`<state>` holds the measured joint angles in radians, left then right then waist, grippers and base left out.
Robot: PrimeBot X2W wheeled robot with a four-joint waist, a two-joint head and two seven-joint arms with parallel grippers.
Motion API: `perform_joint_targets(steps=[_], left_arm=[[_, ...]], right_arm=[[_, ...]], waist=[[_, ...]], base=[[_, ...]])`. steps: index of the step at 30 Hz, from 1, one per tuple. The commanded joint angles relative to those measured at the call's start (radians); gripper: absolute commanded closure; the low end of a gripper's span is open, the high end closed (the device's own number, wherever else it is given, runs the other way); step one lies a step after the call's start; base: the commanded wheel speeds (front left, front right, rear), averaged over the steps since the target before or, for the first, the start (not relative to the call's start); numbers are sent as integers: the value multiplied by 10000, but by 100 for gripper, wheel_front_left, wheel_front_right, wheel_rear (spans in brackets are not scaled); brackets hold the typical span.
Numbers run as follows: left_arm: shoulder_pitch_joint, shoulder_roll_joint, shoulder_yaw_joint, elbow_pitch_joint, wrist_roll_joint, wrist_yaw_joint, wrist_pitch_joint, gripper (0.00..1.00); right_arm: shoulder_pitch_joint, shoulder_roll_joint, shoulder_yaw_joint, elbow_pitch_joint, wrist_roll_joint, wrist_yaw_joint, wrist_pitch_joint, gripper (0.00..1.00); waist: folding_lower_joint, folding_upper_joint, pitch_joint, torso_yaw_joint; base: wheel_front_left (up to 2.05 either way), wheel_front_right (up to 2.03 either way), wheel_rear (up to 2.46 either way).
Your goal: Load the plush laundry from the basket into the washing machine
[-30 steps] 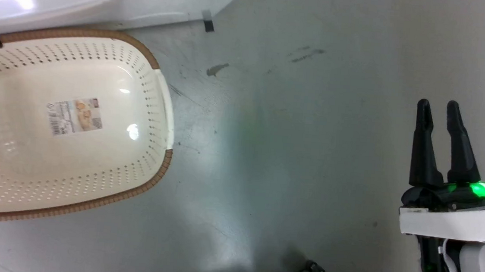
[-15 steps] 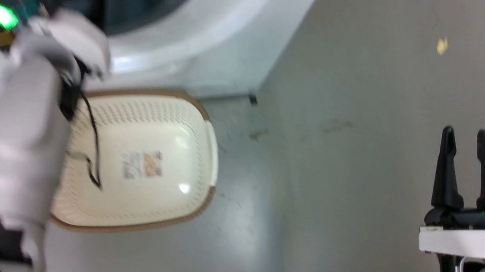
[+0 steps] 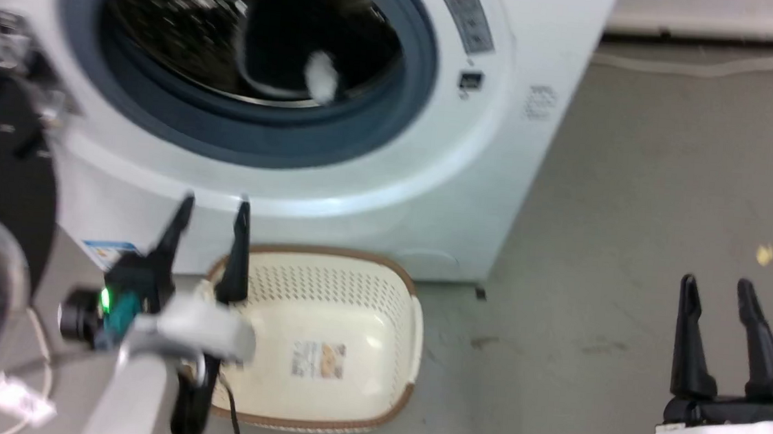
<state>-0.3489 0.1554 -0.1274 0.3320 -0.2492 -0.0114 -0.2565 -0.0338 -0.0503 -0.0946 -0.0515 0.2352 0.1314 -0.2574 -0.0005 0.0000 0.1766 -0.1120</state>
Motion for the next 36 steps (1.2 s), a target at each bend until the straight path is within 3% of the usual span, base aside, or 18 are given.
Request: perform_joint_targets(steps=[1,13,17,27,28,36], left_arm=[[562,-128,25,-320,20,72,-51,0],[3402,-658,79,-1378,507,669,-52,0],[3821,-830,-135,-1668,715,874,-52,0],[3934,-950,-257,-1754,1040,882,-53,0],[3863,-938,-232,-1743,982,838,0,100],[3849,-963,-188,-1785,1013,812,85,100]], right_arm=[[217,1,30,48,-62,-7,-44,0],[1199,1,555,427,34,-7,-44,0],[1376,1,681,416,121,-7,-44,0],[1401,1,737,504,173,-7,-44,0],[1297,6,731,476,128,0,-2,100],[1263,6,728,480,50,0,80,100]], waist=[[5,0,-781,629],[5,0,-1663,1097],[5,0,-1724,1240],[5,0,-1745,1374],[6,0,-1747,1376],[6,0,-1748,1371]], base=[[0,0,0],[0,0,0],[0,0,0],[0,0,0],[0,0,0],[0,0,0]])
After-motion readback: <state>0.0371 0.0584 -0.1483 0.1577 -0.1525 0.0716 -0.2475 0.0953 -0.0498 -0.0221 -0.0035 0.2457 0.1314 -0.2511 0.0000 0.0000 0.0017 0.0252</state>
